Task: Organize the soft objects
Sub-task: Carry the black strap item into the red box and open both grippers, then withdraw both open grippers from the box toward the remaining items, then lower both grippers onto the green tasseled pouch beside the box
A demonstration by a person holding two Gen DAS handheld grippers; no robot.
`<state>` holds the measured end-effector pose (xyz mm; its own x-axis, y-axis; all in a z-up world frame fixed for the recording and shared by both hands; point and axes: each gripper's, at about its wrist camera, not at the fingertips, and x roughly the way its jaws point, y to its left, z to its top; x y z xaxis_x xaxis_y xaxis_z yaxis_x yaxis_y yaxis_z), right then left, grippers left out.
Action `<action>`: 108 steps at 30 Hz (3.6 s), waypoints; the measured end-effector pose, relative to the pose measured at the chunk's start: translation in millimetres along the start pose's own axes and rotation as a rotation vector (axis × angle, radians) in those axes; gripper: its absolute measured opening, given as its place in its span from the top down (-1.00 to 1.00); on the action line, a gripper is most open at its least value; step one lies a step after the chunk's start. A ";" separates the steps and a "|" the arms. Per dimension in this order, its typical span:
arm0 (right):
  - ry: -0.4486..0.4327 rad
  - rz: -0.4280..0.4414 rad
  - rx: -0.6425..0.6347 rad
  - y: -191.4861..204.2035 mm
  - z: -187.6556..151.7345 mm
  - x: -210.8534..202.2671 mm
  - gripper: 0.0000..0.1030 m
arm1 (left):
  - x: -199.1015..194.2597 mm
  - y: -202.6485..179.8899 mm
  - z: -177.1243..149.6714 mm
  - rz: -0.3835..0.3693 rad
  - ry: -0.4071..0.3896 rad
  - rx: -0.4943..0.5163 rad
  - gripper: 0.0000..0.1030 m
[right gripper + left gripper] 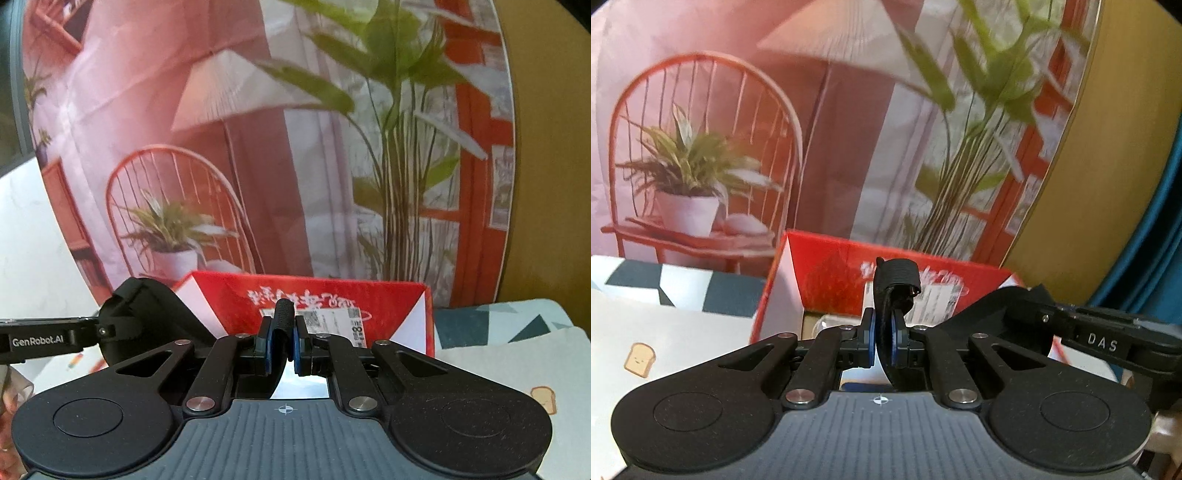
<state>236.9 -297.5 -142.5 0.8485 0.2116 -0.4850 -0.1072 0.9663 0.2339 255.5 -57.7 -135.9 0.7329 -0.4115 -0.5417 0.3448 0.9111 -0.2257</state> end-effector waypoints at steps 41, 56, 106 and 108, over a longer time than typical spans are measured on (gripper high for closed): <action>0.057 -0.093 0.030 4.3 -35.7 -31.4 -0.99 | -49.8 3.9 -21.9 0.006 0.069 0.078 -0.91; 0.020 -0.085 0.058 21.6 -74.4 -80.1 -0.99 | -102.3 8.1 -58.6 0.031 0.046 0.098 -0.91; 0.285 0.082 -0.107 68.5 -215.6 -88.6 -0.37 | -91.5 25.7 -188.1 -0.111 0.266 -0.105 -0.33; 0.287 0.089 -0.116 69.8 -215.7 -85.3 -0.36 | -84.2 23.1 -186.4 -0.134 0.276 -0.119 -0.33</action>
<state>45.3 -216.6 -266.6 0.6538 0.3129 -0.6889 -0.2465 0.9489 0.1969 92.3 1.9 -246.4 0.4934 -0.5218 -0.6959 0.3450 0.8519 -0.3941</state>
